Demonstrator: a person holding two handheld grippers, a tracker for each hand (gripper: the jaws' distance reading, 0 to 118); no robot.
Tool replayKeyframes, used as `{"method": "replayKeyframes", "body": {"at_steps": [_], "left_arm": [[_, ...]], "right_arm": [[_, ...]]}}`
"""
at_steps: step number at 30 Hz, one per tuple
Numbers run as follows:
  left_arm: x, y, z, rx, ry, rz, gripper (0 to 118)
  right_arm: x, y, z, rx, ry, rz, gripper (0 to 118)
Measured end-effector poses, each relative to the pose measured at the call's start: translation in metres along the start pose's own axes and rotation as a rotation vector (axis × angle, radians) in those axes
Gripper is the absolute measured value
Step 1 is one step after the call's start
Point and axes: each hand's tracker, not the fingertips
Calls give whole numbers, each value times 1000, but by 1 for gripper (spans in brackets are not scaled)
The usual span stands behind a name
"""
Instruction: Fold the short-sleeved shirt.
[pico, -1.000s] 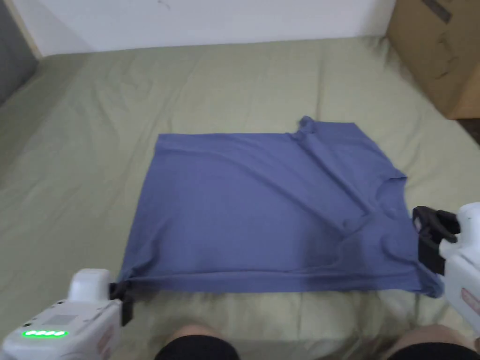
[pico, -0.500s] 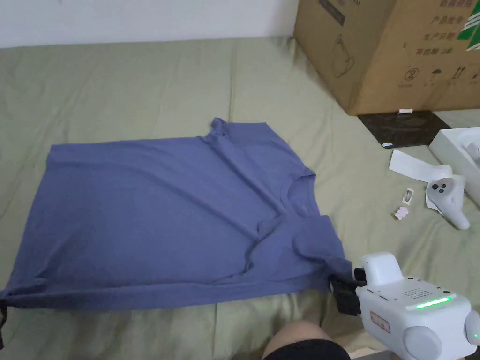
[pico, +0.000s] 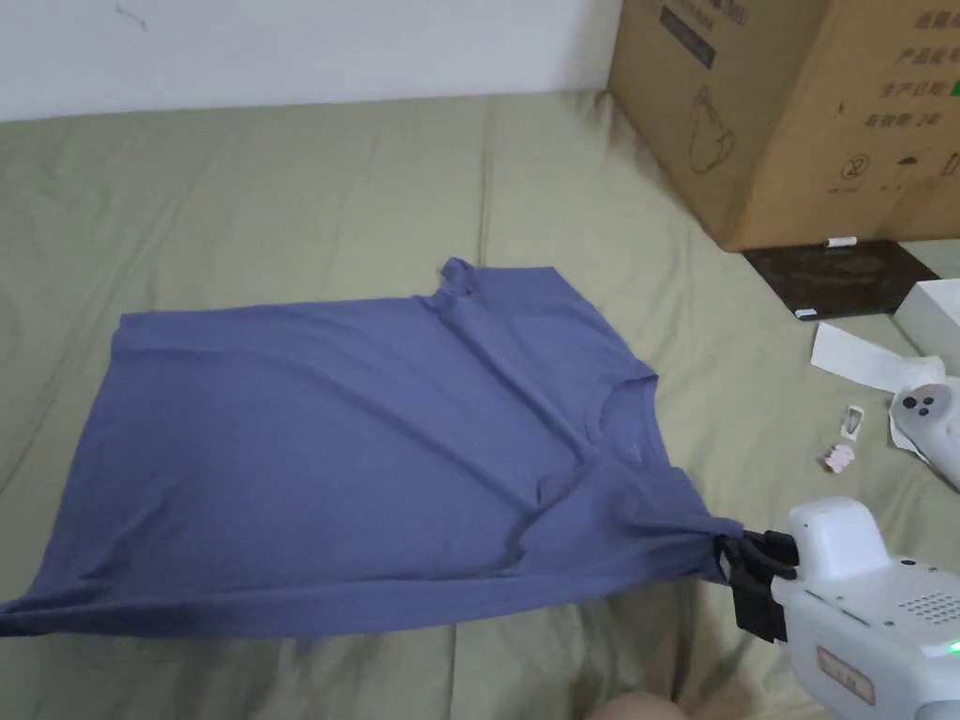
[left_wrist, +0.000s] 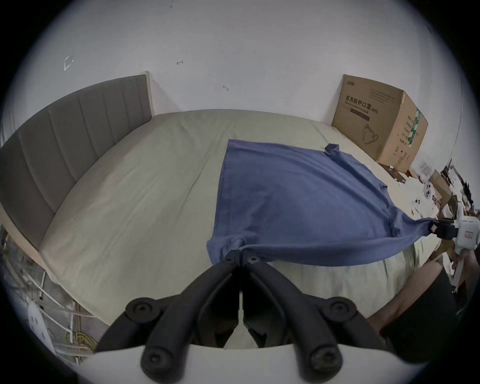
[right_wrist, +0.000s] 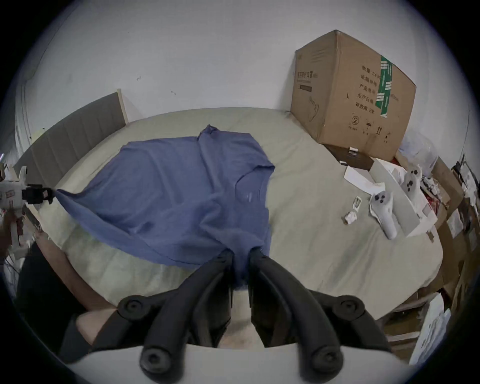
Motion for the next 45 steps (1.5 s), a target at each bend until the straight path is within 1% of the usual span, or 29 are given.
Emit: {"method": "replayKeyframes", "body": {"at_steps": [3, 7, 9, 15, 17, 19, 21, 22, 23, 24, 25, 26, 27, 28, 29, 31, 33, 34, 35, 36, 37, 38, 39, 40, 41, 42, 43, 44, 45], "left_arm": [[1, 31, -12, 13, 0, -24, 0], [-1, 73, -55, -18, -8, -55, 0], [-3, 91, -89, -113, -16, -19, 0], [0, 109, -152, -184, 5, 13, 0], [6, 111, -161, -191, 27, -9, 0], [8, 109, -171, -208, 40, -39, 0], [9, 102, -177, -250, 34, -32, 1], [11, 99, -176, -253, 34, -30, 7], [13, 93, -169, -229, 25, -25, 32], [14, 89, -157, -135, 3, -14, 79], [16, 86, -149, -97, -12, -1, 118], [19, 85, -134, -87, -52, 24, 114], [20, 81, -112, -21, -95, 41, 109], [12, 84, -96, 24, -85, 36, 110], [17, 80, -76, 67, -40, 0, 111], [28, 68, -35, 174, 26, -60, 112], [42, 54, -1, 297, 32, -98, 109], [45, 47, 14, 324, 39, -98, 104], [48, 38, 30, 351, 48, -93, 95], [46, 29, 42, 378, 56, -88, 79], [47, 21, 52, 401, 57, -85, 40], [48, 11, 63, 404, 61, -85, 1], [48, 3, 70, 404, 76, -89, 0], [44, -7, 70, 414, 137, -82, 0], [43, -17, 77, 446, 167, -65, 0], [36, -22, 80, 405, 67, -39, 0], [34, -28, 80, 370, 51, -29, 0], [34, -35, 77, 358, 87, -37, 0], [31, -42, 77, 357, 86, -40, 0]], "right_arm": [[11, 34, -15, -6, 2, -17, 11], [20, 76, -52, -42, -7, 8, 11], [25, 91, -79, -86, 4, 7, 11], [35, 110, -148, -174, -28, 19, 11], [40, 112, -163, -195, -62, 26, 11], [45, 111, -174, -208, -67, 29, 11], [46, 107, -177, -217, -65, 27, 11], [43, 104, -172, -217, -60, 28, 12], [39, 100, -165, -186, -73, 32, 12], [35, 96, -154, -112, -95, 34, 12], [31, 93, -145, -68, -93, 33, 18], [25, 92, -130, -39, -88, 35, 33], [17, 89, -114, 2, -91, 41, 57], [9, 86, -101, 44, -99, 46, 91], [0, 82, -84, 99, -96, 52, 99], [-12, 75, -54, 213, -88, 44, 99], [-33, 65, -20, 317, -84, 28, 99], [-42, 60, -9, 339, -85, 31, 99], [-53, 53, 4, 360, -92, 28, 99], [-64, 45, 16, 366, -88, 32, 96], [-72, 38, 25, 378, -85, 39, 82], [-80, 30, 31, 396, -71, 58, 54], [-88, 21, 37, 408, -65, 77, 17], [-94, 14, 40, 414, -84, 90, 7], [-101, 9, 44, 439, -143, 124, 3], [-100, 5, 49, 477, -173, 134, 3], [-97, 4, 54, 465, -105, 113, 3], [-96, 4, 56, 446, -88, 94, 3], [-95, 3, 57, 443, -102, 91, 0]]}}
